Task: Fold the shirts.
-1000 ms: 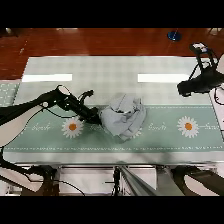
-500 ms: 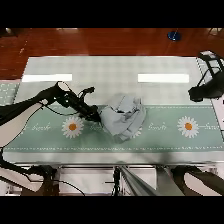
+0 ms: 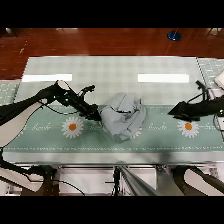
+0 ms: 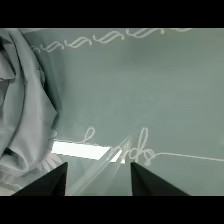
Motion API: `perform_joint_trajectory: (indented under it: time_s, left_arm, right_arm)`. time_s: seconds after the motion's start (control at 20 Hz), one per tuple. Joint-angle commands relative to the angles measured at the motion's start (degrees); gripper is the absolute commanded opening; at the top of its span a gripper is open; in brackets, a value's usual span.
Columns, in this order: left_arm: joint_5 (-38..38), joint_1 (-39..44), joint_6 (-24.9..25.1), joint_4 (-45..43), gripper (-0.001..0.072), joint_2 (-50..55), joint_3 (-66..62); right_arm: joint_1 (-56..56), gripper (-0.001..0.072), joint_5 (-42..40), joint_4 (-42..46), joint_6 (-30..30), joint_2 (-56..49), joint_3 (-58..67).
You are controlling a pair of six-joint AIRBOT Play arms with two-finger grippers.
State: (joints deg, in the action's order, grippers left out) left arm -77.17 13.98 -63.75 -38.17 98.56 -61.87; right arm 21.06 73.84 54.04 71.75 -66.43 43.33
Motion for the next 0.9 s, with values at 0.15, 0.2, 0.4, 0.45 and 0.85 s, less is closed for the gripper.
perform_joint_trajectory:
  time_s: [0.15, 0.2, 0.4, 0.45, 0.85]
  left_arm:
    - [0.0, 0.0, 0.3, 0.0, 0.003, 0.0, 0.0]
    - [0.0, 0.0, 0.3, 0.0, 0.003, 0.0, 0.0]
    - [0.0, 0.0, 0.3, 0.0, 0.003, 0.0, 0.0]
    - [0.0, 0.0, 0.3, 0.0, 0.003, 0.0, 0.0]
    - [0.0, 0.0, 0.3, 0.0, 0.003, 0.0, -0.1]
  right_arm:
    - [0.6, 0.0438, -11.5, -23.1, -9.3, -4.5, -8.8]
    - [0.6, 0.0438, -12.2, -25.7, -10.4, -6.1, -8.8]
    - [-1.4, 0.0438, -13.1, -28.5, -13.4, -11.0, -8.8]
    - [-3.5, 0.0438, -14.4, -28.5, -14.1, -11.7, -8.8]
    - [-11.3, 0.0438, -24.0, -31.3, -12.9, -15.8, -8.8]
